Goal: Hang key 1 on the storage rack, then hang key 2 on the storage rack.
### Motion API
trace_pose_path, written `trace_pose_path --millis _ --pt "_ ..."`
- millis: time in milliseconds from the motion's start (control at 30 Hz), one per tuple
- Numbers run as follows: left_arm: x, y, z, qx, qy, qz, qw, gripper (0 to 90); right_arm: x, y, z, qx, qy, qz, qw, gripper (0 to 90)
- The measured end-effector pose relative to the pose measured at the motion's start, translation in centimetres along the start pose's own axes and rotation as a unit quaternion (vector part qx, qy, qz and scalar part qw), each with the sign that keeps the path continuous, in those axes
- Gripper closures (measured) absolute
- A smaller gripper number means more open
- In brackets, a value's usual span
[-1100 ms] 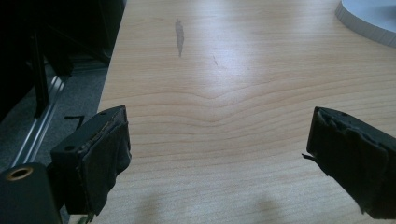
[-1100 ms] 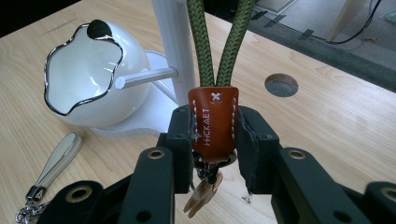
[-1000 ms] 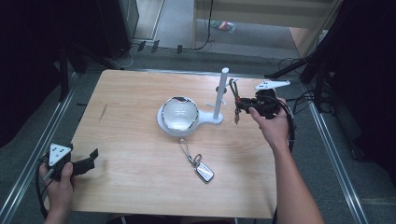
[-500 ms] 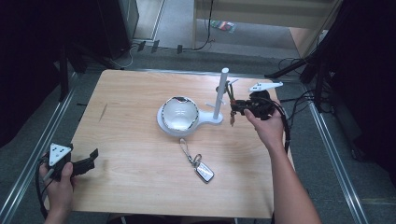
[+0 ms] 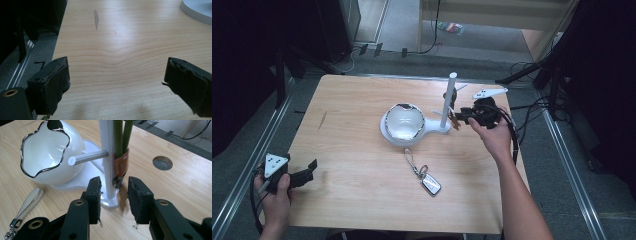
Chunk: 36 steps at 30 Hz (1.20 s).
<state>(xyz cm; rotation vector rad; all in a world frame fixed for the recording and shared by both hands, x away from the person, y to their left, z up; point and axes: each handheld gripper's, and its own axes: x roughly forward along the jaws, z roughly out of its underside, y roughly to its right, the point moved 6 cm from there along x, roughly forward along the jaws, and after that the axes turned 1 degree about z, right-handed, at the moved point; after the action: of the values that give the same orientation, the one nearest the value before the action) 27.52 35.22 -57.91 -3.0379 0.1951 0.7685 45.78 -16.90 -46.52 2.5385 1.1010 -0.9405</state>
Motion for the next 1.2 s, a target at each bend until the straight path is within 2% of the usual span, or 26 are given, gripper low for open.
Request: trace_pose_path --millis 233,367,467,567,633,867,933,1200 --pt "0.0 0.0 0.0 0.0 -0.001 0.0 1.0 6.4 -0.3 0.0 0.1 -0.001 -0.003 0.008 1.0 63.9" --pt "0.0 0.0 0.0 0.0 -0.001 -0.001 1.0 6.4 -0.6 0.0 0.5 -0.004 -0.018 0.036 0.9992 64.1" --pt "0.0 0.0 0.0 0.0 0.001 -0.001 1.0 6.5 -0.7 -0.1 1.2 -0.013 -0.041 0.065 0.9969 64.0" --pt "0.0 0.0 0.0 0.0 0.0 0.0 1.0 6.6 -0.7 -0.2 1.5 -0.015 -0.05 0.074 0.9959 63.8" --pt "0.0 0.0 0.0 0.0 0.0 -0.001 1.0 7.0 -0.8 -0.5 1.8 -0.023 -0.065 0.09 0.9936 63.0" --pt "0.0 0.0 0.0 0.0 0.001 -0.001 1.0 7.0 -0.8 -1.1 2.5 -0.018 -0.08 0.111 0.9904 62.5" --pt "0.0 0.0 0.0 -0.001 0.002 -0.001 1.0 7.0 -0.7 -1.4 2.8 -0.021 -0.092 0.122 0.988 62.3" --pt "0.0 0.0 0.0 0.001 0.001 -0.002 1.0 7.0 -0.6 -2.5 3.6 -0.014 -0.104 0.121 0.987 61.2"
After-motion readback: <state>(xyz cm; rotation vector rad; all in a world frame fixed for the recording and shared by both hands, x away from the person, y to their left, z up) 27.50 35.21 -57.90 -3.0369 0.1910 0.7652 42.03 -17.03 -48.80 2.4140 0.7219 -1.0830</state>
